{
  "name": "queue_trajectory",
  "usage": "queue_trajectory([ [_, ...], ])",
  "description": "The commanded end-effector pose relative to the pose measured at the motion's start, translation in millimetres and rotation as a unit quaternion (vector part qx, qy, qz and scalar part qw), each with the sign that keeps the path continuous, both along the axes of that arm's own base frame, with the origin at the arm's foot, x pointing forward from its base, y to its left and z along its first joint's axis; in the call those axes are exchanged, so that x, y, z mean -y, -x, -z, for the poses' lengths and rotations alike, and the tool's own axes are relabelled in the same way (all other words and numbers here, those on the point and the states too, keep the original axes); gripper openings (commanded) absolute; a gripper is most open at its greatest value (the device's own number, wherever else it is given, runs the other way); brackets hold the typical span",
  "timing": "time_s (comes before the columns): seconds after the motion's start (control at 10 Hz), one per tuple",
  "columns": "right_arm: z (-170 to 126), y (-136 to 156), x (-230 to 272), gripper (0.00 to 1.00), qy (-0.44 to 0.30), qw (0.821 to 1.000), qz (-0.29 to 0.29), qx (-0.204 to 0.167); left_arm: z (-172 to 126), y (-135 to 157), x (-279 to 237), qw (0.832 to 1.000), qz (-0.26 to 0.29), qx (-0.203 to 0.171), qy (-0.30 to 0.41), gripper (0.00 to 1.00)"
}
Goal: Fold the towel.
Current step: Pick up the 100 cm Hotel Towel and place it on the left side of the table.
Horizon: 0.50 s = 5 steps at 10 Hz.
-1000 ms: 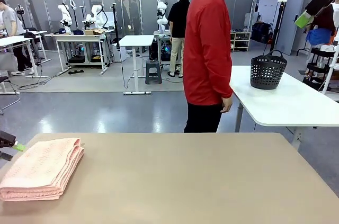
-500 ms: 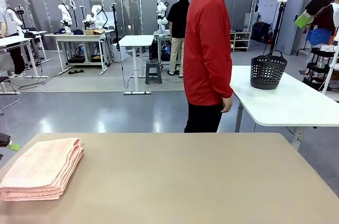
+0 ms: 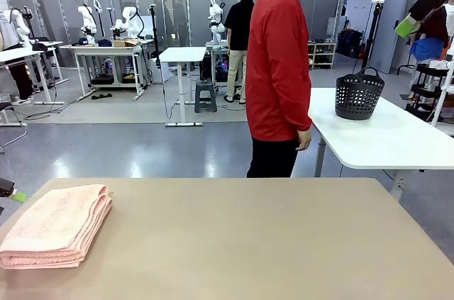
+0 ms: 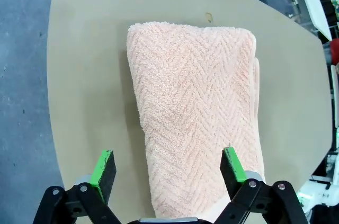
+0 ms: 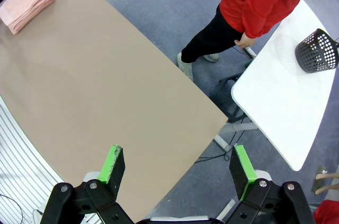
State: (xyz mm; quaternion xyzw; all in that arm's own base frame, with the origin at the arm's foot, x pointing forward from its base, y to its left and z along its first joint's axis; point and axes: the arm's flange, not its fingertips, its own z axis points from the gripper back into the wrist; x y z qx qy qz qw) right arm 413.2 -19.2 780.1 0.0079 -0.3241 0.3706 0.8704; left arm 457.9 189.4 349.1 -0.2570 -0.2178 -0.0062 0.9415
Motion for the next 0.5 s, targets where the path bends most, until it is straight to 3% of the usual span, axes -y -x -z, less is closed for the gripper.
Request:
queue_trajectory([
  [0.0, -0.2, 0.7, 0.5, 1.0, 0.004, 1.0, 0.0, -0.002, -1.6, -4.1, -1.6, 1.0, 0.0, 0.001, 0.007, 1.0],
  [0.4, -0.2, 0.7, 0.5, 1.0, 0.004, 1.0, 0.0, -0.002, -1.6, -4.1, -1.6, 1.0, 0.0, 0.001, 0.007, 1.0],
])
